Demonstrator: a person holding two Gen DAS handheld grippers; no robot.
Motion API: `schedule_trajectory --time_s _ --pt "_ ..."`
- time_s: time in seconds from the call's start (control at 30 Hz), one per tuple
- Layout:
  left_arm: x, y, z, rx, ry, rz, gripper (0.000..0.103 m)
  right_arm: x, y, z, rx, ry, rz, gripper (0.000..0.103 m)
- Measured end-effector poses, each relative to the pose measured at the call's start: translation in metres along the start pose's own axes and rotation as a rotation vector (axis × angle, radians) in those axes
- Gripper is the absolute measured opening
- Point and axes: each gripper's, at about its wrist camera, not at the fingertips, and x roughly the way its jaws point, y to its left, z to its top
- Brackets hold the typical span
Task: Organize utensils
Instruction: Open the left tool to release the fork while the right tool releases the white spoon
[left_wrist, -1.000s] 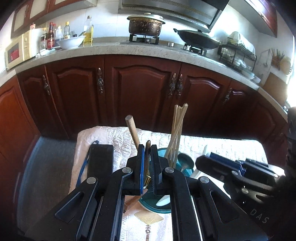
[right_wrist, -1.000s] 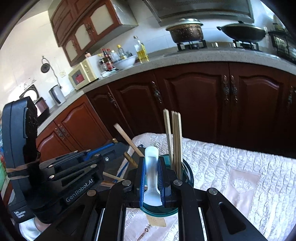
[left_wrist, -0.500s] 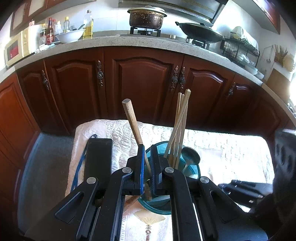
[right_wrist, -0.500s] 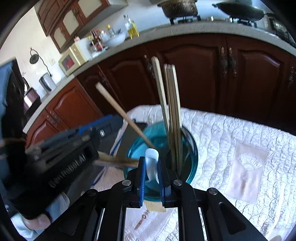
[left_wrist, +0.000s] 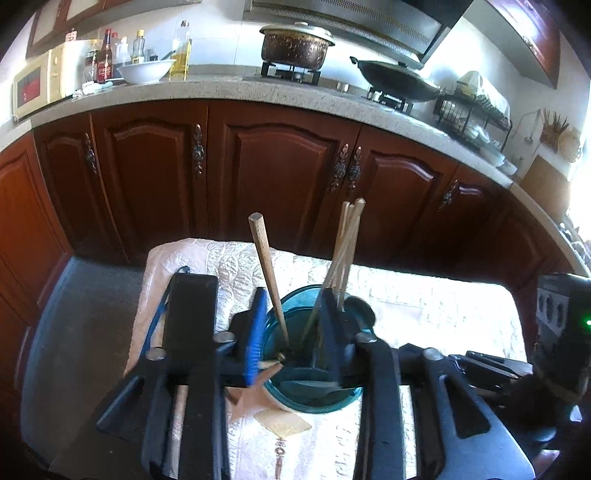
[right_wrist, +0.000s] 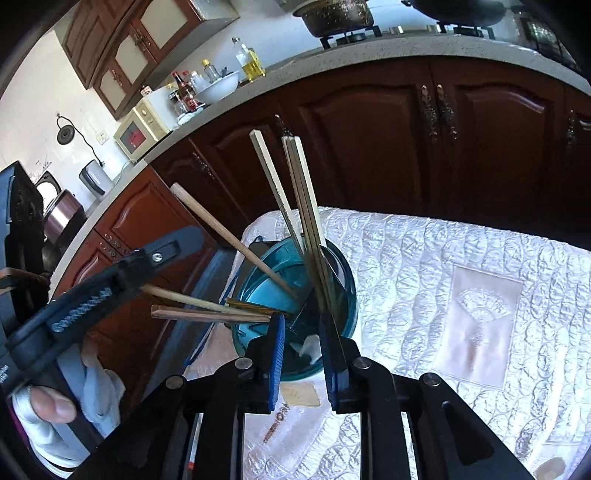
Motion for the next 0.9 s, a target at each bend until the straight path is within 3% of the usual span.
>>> schedule_trajectory --time_s 0.17,0.3,0.9 --pt "-0.017 -0.006 -0.004 0.016 -0.036 0.017 0.043 -0.013 0.001 -0.004 -0.028 -0.037 -0.037 0.020" --pt "-0.024 -0.013 -0.012 0.037 -0.050 0.037 0.043 -0.021 0.005 -0.008 -0.069 -0.072 -0.080 0.029" --pt "-0.028 -0.028 -0.046 0.084 -0.075 0.144 0.044 -0.041 0.008 -0.016 -0.106 -0.141 -0.177 0.039"
